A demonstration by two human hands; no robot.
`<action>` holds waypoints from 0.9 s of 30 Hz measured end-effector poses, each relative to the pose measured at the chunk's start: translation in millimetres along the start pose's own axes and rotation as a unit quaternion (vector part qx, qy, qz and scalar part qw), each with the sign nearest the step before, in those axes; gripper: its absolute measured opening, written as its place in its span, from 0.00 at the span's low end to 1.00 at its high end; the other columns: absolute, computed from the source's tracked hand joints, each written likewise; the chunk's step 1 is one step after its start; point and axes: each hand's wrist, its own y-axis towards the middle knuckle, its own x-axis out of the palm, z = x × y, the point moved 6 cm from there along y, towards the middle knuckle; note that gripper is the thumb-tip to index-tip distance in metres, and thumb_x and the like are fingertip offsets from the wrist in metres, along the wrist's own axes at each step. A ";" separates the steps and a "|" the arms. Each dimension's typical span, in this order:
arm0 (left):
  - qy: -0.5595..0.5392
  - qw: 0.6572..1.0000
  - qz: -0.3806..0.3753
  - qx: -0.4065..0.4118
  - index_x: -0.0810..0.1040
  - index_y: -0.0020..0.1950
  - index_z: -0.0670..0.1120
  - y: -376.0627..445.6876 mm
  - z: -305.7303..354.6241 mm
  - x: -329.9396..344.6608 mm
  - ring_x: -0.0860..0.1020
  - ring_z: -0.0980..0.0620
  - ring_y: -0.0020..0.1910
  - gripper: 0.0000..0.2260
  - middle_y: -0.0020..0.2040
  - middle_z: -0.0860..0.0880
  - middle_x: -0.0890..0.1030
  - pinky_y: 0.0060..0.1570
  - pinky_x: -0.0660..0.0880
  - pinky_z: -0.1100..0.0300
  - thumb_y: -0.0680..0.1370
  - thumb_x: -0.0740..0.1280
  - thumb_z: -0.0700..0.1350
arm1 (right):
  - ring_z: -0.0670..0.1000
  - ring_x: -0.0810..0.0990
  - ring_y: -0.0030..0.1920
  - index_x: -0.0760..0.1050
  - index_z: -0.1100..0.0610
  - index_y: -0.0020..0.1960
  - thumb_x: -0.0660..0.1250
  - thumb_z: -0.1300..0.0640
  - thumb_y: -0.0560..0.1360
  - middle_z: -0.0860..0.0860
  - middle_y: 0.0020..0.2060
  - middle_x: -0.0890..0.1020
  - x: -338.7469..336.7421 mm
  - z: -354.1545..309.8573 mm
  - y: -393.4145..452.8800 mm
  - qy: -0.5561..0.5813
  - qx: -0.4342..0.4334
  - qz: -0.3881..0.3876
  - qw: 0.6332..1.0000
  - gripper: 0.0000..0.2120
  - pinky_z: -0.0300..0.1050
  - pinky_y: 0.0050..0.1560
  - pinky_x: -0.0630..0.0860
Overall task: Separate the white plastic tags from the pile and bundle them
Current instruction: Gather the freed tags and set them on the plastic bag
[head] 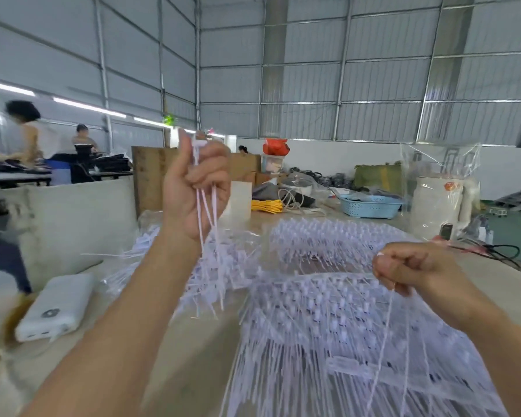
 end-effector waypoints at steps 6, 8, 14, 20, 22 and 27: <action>0.532 0.734 0.398 -0.142 0.68 0.44 0.42 -47.3 100.1 -115.3 0.65 0.59 0.20 0.05 0.34 0.45 0.70 0.19 0.61 0.72 0.79 0.60 0.40 | 0.43 0.68 0.22 0.76 0.58 0.28 0.67 0.62 0.74 0.53 0.23 0.74 29.4 14.9 6.4 -0.081 0.012 -0.022 0.996 0.15 0.31 0.27 0.65; 0.690 0.524 0.435 -0.244 0.69 0.41 0.40 -70.9 118.4 -153.3 0.66 0.54 0.23 0.07 0.33 0.43 0.68 0.21 0.61 0.66 0.77 0.61 0.32 | 0.42 0.70 0.23 0.76 0.59 0.28 0.67 0.62 0.74 0.53 0.23 0.74 38.2 21.9 6.9 -0.104 0.014 -0.033 0.994 0.15 0.30 0.29 0.66; 0.841 0.236 0.401 -0.276 0.69 0.39 0.48 -52.2 142.9 -177.3 0.72 0.51 0.30 0.11 0.37 0.46 0.74 0.23 0.67 0.66 0.78 0.58 0.34 | 0.47 0.68 0.27 0.71 0.59 0.29 0.67 0.58 0.75 0.59 0.27 0.69 46.7 32.1 10.0 -0.148 0.025 -0.055 0.987 0.16 0.34 0.33 0.66; 0.910 0.058 0.297 -0.283 0.64 0.70 0.40 -24.7 138.1 -192.2 0.70 0.41 0.65 0.19 0.66 0.39 0.69 0.63 0.70 0.51 0.80 0.61 0.43 | 0.42 0.73 0.26 0.75 0.52 0.27 0.69 0.59 0.73 0.49 0.24 0.75 45.0 28.2 11.8 -0.165 0.037 -0.021 0.985 0.17 0.31 0.33 0.68; 0.921 0.072 0.292 -0.248 0.54 0.74 0.42 -21.6 127.2 -200.4 0.65 0.37 0.67 0.28 0.68 0.37 0.64 0.65 0.67 0.47 0.77 0.62 0.38 | 0.43 0.73 0.26 0.75 0.51 0.26 0.69 0.59 0.73 0.48 0.23 0.75 43.6 28.1 11.3 -0.164 0.040 -0.014 0.986 0.17 0.32 0.32 0.67; 0.922 0.105 0.290 -0.232 0.49 0.77 0.41 -27.3 109.6 -206.9 0.59 0.36 0.72 0.31 0.75 0.37 0.51 0.68 0.63 0.45 0.77 0.61 0.35 | 0.43 0.71 0.26 0.75 0.61 0.30 0.68 0.60 0.74 0.49 0.24 0.72 46.6 29.8 11.2 -0.169 0.043 -0.017 0.984 0.14 0.32 0.32 0.66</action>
